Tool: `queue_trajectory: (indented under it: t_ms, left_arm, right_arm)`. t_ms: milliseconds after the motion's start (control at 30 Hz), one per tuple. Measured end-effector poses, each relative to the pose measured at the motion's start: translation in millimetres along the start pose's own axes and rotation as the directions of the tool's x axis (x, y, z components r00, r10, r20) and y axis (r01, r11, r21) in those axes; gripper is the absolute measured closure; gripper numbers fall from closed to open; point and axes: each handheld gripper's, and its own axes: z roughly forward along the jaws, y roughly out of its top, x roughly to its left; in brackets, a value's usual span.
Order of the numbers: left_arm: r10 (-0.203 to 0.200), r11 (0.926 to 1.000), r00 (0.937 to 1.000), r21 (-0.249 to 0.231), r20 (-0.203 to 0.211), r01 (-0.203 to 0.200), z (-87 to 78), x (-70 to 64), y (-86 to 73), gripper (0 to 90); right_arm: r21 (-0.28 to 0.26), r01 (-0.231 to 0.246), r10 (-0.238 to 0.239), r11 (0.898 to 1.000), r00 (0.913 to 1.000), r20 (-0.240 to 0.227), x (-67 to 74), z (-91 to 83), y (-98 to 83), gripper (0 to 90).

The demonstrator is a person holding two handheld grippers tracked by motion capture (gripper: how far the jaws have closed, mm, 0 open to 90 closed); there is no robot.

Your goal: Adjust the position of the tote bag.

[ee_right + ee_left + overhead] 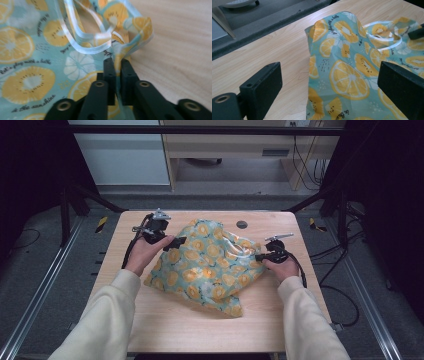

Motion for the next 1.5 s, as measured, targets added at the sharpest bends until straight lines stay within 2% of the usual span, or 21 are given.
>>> queue_trajectory:
  t_ms: [167,300,433,600,667,700,733,767,800,833,867,967,1033,1100,1200,1233,1333,1367,1433,1467,1500]
  left_arm:
    - [0.005,1.0,1.0,0.007,-0.003,-0.005,2.2,-0.5,1.0,5.2]
    - [0.001,0.9999,1.0,0.016,0.001,-0.001,7.5,-0.2,-0.2,4.9]
    - [-0.009,0.9981,0.9999,0.062,0.007,0.009,20.2,3.9,-4.6,4.5]
    - [-0.054,0.993,0.9982,0.106,0.026,0.051,37.2,7.1,-12.2,4.2]
    - [-0.055,0.991,0.9981,0.124,0.027,0.051,40.7,6.7,-14.1,4.4]
    - [-0.052,0.9866,0.9975,0.157,0.049,0.043,47.7,4.7,-17.6,4.8]
    - [-0.052,0.9866,0.9975,0.157,0.049,0.043,47.7,4.7,-17.6,7.3]
    - [-0.051,0.9814,0.9959,0.189,0.075,0.036,53.1,1.1,-20.0,11.5]
    - [-0.039,0.9809,0.9966,0.193,0.073,0.024,54.0,-0.7,-21.1,15.9]
    - [-0.036,0.9822,0.9976,0.186,0.059,0.025,54.4,-1.6,-22.0,22.8]
    - [-0.042,0.9825,0.9981,0.183,0.046,0.033,54.8,-2.1,-23.7,35.0]
    - [-0.043,0.9781,0.9977,0.205,0.051,0.032,56.4,-0.8,-27.1,57.9]
    - [-0.027,0.976,0.9976,0.217,0.064,0.012,56.5,-0.5,-32.1,68.5]
    - [-0.018,0.9768,0.9977,0.214,0.066,0.003,55.1,-0.8,-33.1,79.1]
    - [-0.021,0.982,0.9979,0.189,0.061,0.009,48.9,-0.5,-34.8,87.5]
    - [-0.031,0.9875,0.9985,0.156,0.045,0.024,41.8,0.0,-35.2,88.6]
    - [-0.045,0.9916,0.9986,0.123,0.029,0.041,32.5,0.6,-34.5,89.6]
    - [-0.051,0.9955,0.9987,0.081,0.008,0.05,22.0,0.8,-33.5,90.0]
    - [-0.047,0.9979,0.9989,0.044,-0.008,0.047,10.6,0.1,-31.9,90.0]
    - [-0.047,0.9979,0.9989,0.044,-0.008,0.047,10.6,0.1,-31.9,90.0]
    - [-0.041,0.9992,0.9988,0.002,-0.027,0.041,-1.1,-2.6,-29.8,90.0]
  right_arm:
    - [-0.069,0.035,-0.034,0.997,0.9994,0.005,6.0,-11.7,6.6,89.8]
    - [-0.085,0.042,-0.042,0.995,0.9991,0.002,8.6,-16.7,8.0,89.7]
    - [-0.086,0.049,-0.049,0.995,0.9988,-0.002,10.2,-17.5,7.9,89.7]
    - [-0.092,0.063,-0.064,0.994,0.9979,-0.01,13.5,-18.7,9.7,89.5]
    - [-0.095,0.066,-0.067,0.993,0.9977,-0.011,13.8,-18.8,9.9,89.5]
    - [-0.097,0.063,-0.065,0.993,0.9978,-0.012,13.8,-18.9,10.1,89.6]
    - [-0.097,0.063,-0.065,0.993,0.9978,-0.012,13.8,-18.9,10.1,89.6]
    - [-0.097,0.063,-0.064,0.993,0.9978,-0.015,13.7,-19.0,10.0,89.7]
    - [-0.096,0.063,-0.065,0.993,0.9978,-0.014,13.9,-19.1,9.9,89.7]
    - [-0.094,0.067,-0.068,0.993,0.9975,-0.015,14.1,-19.3,9.9,89.8]
    - [-0.092,0.07,-0.072,0.993,0.9973,-0.016,14.3,-19.5,9.9,89.8]
    - [-0.089,0.069,-0.071,0.994,0.9974,-0.012,15.5,-21.0,10.0,89.9]
    - [-0.091,0.079,-0.08,0.993,0.9967,-0.011,14.5,-21.6,9.9,89.9]
    - [-0.091,0.08,-0.081,0.993,0.9967,-0.008,14.4,-22.7,9.7,90.0]
    - [-0.098,0.086,-0.086,0.991,0.9963,0.001,15.0,-26.9,10.1,90.0]
    - [-0.103,0.087,-0.087,0.991,0.9962,0.004,15.5,-29.0,10.4,90.0]
    - [-0.114,0.095,-0.094,0.989,0.9955,0.011,17.1,-34.0,11.0,90.0]
    - [-0.133,0.109,-0.107,0.985,0.9941,0.02,18.7,-41.2,11.6,90.0]
    - [-0.147,0.117,-0.115,0.982,0.9931,0.025,20.4,-48.1,11.9,90.0]
    - [-0.147,0.117,-0.115,0.982,0.9931,0.025,20.4,-48.1,11.9,90.0]
    - [-0.173,0.125,-0.122,0.977,0.9921,0.03,23.4,-58.3,12.3,90.0]
